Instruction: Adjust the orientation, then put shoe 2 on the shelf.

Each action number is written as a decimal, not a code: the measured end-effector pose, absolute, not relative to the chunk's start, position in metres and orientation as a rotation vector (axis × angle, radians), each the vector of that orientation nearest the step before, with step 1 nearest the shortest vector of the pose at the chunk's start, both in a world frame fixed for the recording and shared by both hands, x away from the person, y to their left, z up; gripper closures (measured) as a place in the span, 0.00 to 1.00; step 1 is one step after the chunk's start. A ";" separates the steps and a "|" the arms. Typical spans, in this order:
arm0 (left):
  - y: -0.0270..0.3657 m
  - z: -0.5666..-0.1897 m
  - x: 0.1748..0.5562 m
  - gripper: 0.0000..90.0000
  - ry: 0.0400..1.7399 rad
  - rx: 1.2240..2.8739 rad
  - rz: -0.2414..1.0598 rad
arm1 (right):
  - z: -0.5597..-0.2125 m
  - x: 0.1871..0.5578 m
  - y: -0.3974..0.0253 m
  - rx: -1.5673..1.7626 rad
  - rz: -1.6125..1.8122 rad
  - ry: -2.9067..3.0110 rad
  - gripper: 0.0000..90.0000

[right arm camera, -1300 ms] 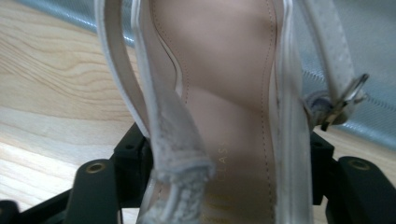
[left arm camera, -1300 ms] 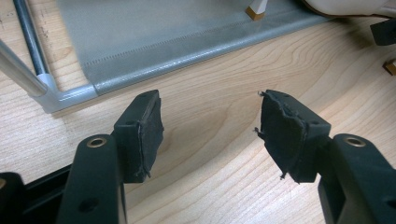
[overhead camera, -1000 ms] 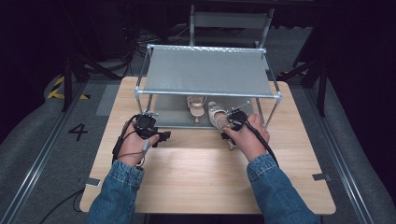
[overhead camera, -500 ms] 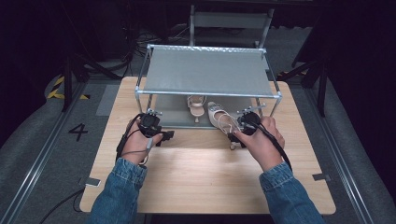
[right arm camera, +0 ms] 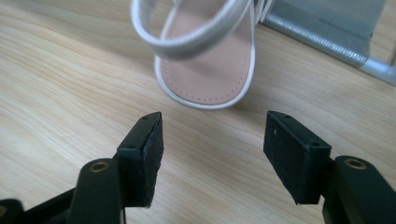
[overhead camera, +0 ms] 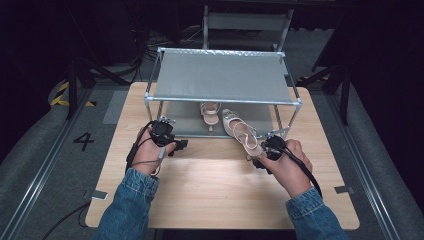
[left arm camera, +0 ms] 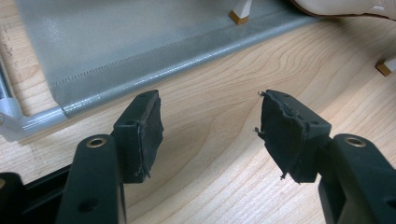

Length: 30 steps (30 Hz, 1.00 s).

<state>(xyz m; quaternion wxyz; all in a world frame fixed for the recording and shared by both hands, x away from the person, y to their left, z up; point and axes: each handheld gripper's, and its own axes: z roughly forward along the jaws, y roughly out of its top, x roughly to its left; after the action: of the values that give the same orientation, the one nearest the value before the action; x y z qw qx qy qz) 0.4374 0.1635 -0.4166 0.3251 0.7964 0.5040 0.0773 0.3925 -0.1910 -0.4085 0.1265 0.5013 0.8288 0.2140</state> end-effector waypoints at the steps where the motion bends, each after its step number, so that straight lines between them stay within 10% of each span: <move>1: 0.164 -0.417 0.437 0.43 1.317 2.097 0.202 | -0.413 0.394 -0.191 1.456 0.616 2.416 0.43; 30: 0.177 -0.418 0.430 0.43 1.356 2.073 0.215 | -0.445 0.416 -0.177 1.387 0.909 2.358 0.84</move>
<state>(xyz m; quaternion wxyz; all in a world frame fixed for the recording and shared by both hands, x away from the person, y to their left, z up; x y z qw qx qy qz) 0.4300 0.1767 -0.4183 0.3219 0.7892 0.5165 0.0817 0.4161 -0.1766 -0.4449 0.1289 0.4772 0.8112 0.3125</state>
